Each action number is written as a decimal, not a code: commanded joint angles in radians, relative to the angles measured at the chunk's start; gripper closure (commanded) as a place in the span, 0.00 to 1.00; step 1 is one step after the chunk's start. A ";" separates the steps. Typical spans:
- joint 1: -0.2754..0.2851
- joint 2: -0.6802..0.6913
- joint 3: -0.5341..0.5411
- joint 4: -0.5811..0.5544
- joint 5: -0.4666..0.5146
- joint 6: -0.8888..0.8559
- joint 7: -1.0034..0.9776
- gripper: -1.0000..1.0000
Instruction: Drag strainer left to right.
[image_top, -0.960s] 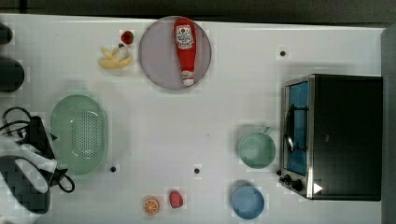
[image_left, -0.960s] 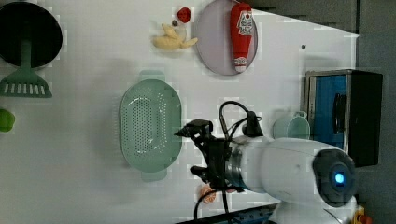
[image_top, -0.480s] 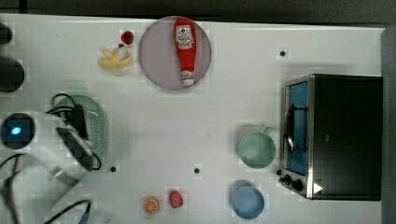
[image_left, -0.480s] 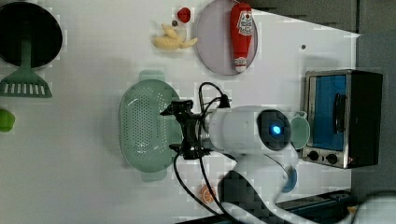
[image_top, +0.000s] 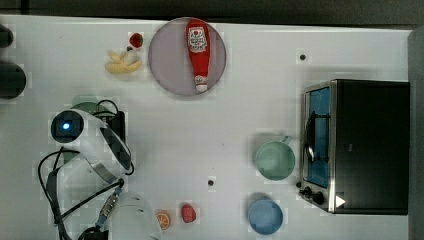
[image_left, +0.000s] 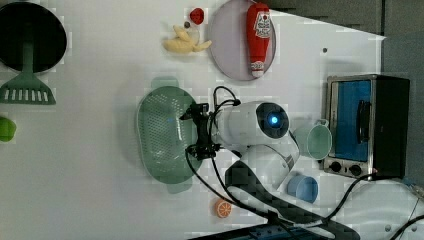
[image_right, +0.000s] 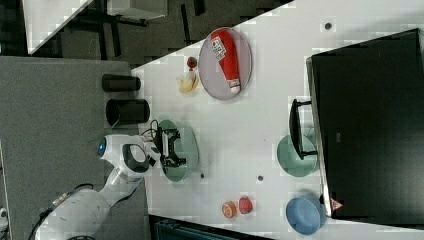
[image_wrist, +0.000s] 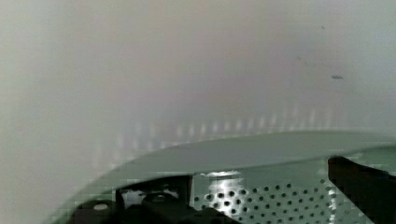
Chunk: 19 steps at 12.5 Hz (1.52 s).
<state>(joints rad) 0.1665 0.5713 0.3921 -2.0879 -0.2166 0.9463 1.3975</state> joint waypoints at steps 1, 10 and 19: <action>0.037 -0.006 -0.017 0.008 -0.010 0.060 0.056 0.00; -0.003 -0.013 -0.051 -0.018 -0.010 0.075 0.056 0.00; -0.128 -0.101 -0.051 -0.140 -0.011 0.079 -0.117 0.00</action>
<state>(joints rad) 0.0901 0.5093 0.3499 -2.2363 -0.2103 1.0518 1.3643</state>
